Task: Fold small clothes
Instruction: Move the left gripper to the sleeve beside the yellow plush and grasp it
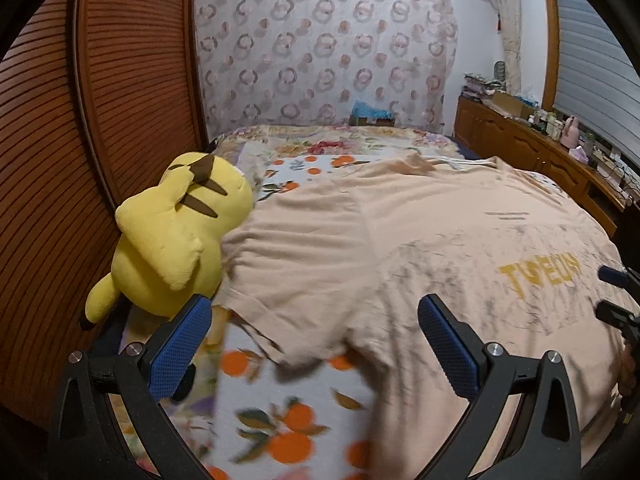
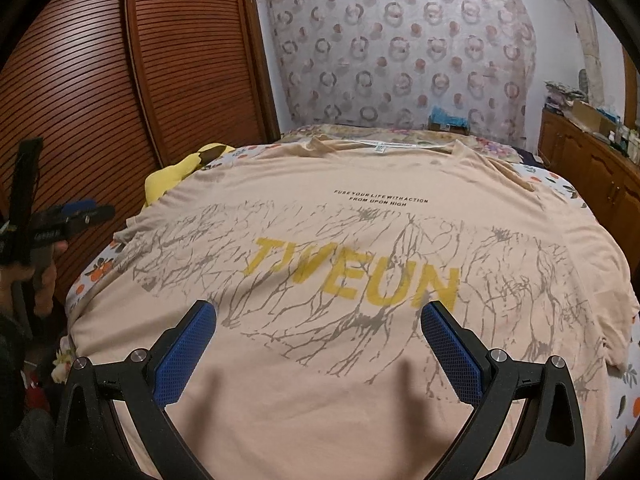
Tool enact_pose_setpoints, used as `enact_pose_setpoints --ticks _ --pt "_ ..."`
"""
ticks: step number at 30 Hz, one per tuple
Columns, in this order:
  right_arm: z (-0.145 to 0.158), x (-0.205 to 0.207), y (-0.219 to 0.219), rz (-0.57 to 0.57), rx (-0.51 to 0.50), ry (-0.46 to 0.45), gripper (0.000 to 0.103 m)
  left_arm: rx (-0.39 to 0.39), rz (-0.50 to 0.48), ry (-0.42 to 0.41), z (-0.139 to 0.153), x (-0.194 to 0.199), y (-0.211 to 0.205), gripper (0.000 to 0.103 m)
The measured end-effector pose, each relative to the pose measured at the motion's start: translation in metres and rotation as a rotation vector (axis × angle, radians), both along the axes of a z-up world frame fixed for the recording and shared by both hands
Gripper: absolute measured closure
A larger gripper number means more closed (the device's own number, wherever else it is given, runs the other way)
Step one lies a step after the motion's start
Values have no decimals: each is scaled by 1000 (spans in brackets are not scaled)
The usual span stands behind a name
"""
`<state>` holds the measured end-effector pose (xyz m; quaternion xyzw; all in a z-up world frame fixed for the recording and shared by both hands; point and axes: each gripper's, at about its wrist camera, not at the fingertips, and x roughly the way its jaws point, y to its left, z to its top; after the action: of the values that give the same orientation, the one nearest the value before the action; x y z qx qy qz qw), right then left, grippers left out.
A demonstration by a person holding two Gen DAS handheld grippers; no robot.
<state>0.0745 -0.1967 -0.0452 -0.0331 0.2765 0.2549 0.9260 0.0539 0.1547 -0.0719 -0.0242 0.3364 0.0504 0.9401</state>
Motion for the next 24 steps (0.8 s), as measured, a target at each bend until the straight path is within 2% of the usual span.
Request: enact_pose_setpoints --ticks 3,7,9,12,14,15,19,22,24 --pt "2 1 1 5 9 -13 1 -16 23 33 0 15 19 0" --pt "5 -1 0 20 13 -39 1 -56 6 56 -3 34 39 1" --pt "4 0 0 15 12 -45 1 -101 -17 84 -9 43 46 8" --pt "3 -1 3 21 23 -42 1 -176 -27 150 -24 55 55 26" --pt "2 2 7 19 -3 -57 1 -194 -21 181 -33 62 59 37" --pt "1 3 8 19 -9 -58 1 -194 -10 198 -36 65 61 39" --pt "-5 14 13 22 -12 -18 1 -216 15 241 -48 74 71 60" --pt "-7 14 13 22 -7 -12 1 -214 -8 245 -50 76 70 65" --pt "-8 15 14 23 -2 0 1 -190 -6 248 -48 77 72 73"
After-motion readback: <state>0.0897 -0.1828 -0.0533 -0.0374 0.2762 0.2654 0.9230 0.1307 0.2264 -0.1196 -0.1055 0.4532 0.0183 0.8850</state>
